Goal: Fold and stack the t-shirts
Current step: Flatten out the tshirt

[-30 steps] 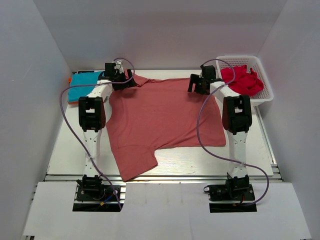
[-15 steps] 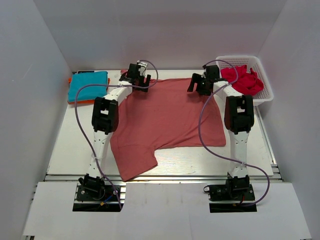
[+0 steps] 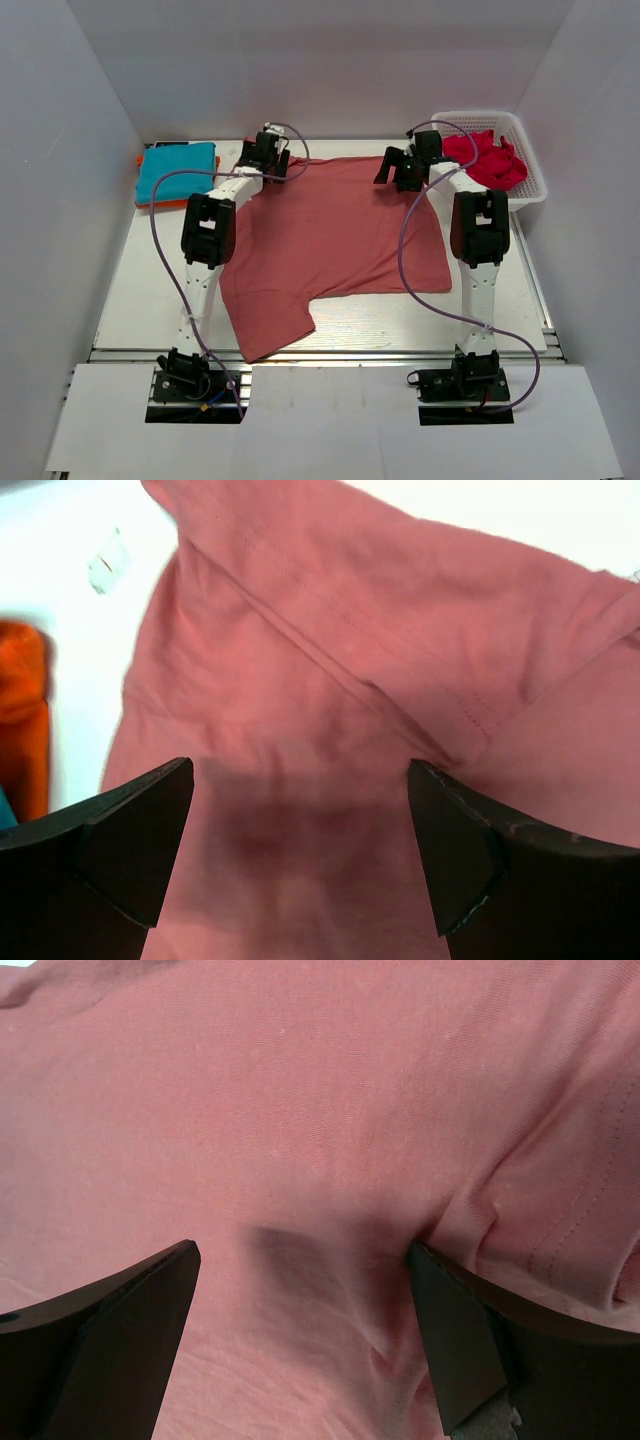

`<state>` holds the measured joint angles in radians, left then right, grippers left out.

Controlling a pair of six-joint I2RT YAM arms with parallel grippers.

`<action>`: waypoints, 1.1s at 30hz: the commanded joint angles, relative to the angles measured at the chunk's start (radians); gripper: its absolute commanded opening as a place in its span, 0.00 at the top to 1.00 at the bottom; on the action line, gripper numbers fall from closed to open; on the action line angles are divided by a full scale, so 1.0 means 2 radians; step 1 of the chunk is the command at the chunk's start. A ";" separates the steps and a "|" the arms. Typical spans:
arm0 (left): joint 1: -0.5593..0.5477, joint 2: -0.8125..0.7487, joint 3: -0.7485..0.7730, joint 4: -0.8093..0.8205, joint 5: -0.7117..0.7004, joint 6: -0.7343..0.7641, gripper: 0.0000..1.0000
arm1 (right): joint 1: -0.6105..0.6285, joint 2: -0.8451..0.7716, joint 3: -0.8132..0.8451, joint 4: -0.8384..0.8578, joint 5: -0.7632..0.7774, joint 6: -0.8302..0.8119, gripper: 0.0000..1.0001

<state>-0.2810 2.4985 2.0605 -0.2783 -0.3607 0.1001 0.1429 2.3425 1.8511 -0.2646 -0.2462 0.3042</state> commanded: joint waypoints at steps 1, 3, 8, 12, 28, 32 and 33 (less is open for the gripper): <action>-0.001 -0.039 -0.044 0.060 0.016 -0.005 0.02 | -0.006 0.011 0.006 -0.017 -0.013 -0.006 0.10; -0.001 -0.034 -0.036 0.076 0.032 -0.005 0.02 | -0.008 0.011 0.009 -0.017 -0.019 -0.005 0.10; -0.001 0.022 0.043 0.066 0.061 0.014 0.04 | -0.011 0.009 0.006 -0.016 -0.025 -0.003 0.10; -0.005 0.016 0.026 0.076 0.067 0.014 0.04 | -0.013 0.012 0.009 -0.017 -0.029 -0.001 0.10; -0.005 0.030 0.027 0.161 0.068 0.009 1.00 | -0.018 0.023 0.015 -0.016 -0.053 0.004 0.10; -0.005 0.030 0.022 0.198 0.063 0.014 1.00 | -0.019 0.025 0.016 -0.016 -0.052 0.002 0.10; -0.005 0.040 0.027 0.206 0.063 0.014 1.00 | -0.019 0.025 0.017 -0.016 -0.051 0.001 0.10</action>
<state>-0.2855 2.5721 2.0884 0.0429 -0.2371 0.1276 0.1112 2.3558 1.8626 -0.2642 -0.3393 0.3073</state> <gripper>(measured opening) 0.024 0.905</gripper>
